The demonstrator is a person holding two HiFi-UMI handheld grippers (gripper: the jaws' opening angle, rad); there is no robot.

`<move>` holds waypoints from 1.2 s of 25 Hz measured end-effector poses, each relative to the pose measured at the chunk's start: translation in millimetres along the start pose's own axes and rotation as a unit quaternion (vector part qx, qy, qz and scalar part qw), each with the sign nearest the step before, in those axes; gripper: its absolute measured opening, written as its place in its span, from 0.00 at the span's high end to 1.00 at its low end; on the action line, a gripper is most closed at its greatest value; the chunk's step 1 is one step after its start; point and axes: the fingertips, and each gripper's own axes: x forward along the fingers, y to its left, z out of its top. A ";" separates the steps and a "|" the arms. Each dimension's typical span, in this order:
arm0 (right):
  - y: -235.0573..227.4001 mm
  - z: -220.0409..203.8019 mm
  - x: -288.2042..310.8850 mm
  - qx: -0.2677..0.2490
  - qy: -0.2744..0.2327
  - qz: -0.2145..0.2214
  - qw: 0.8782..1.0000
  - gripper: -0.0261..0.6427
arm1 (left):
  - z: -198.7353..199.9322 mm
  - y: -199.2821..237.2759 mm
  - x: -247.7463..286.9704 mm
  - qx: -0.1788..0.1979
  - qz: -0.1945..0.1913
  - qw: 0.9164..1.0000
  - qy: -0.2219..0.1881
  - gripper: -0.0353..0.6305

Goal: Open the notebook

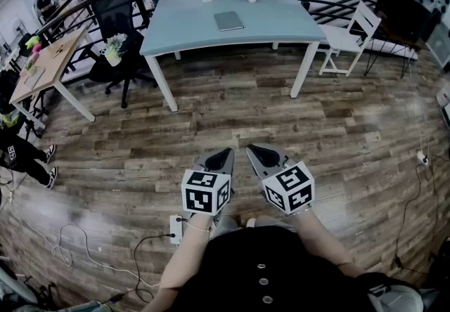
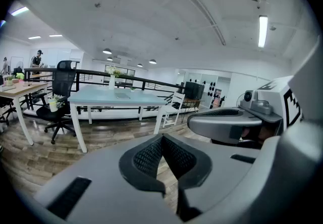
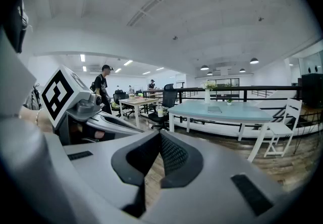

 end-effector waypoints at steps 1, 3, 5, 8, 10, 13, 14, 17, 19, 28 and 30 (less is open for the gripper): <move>0.4 -1.1 0.0 -0.001 0.001 0.000 1.000 0.96 | 0.2 0.3 0.2 0.001 0.000 1.000 0.000 0.92; 1.4 -4.2 0.4 -0.005 0.005 0.000 1.000 0.96 | 0.3 0.6 1.5 0.002 0.000 1.000 0.001 0.92; 2.5 -8.6 0.8 -0.007 0.011 0.001 1.000 0.96 | -1.0 -0.6 4.4 0.002 -0.002 1.000 0.004 0.92; 5.4 -12.1 1.5 -0.011 0.018 0.007 1.000 0.96 | -3.7 -2.9 6.4 0.002 -0.003 1.000 0.010 0.92; 8.2 -12.8 2.6 -0.014 0.022 0.014 1.000 0.96 | -4.7 -3.6 6.8 0.002 -0.004 1.000 0.012 0.92; 9.1 -13.6 0.7 -0.017 0.024 0.018 0.999 0.96 | -4.3 -6.3 7.3 0.001 -0.004 1.000 0.010 0.92; 8.4 -13.0 -0.9 -0.019 0.023 0.019 0.999 0.96 | -3.4 -7.7 7.2 0.000 -0.004 1.000 0.008 0.92; 7.8 -10.6 -5.9 -0.017 0.013 0.031 0.999 0.95 | -1.2 -13.3 8.1 0.003 -0.006 1.000 0.003 0.92; 5.6 -10.6 -10.4 -0.008 0.005 0.041 0.999 0.95 | -0.7 -19.5 9.6 0.005 -0.012 1.000 -0.003 0.92; -13.6 -26.5 -30.1 -0.004 -0.001 0.033 0.999 0.95 | -19.0 -38.3 14.9 -0.006 -0.004 1.000 -0.008 0.92; -15.6 -28.2 -36.2 -0.005 -0.004 0.032 0.999 0.88 | -24.8 -41.8 16.1 -0.011 0.001 1.000 -0.002 0.92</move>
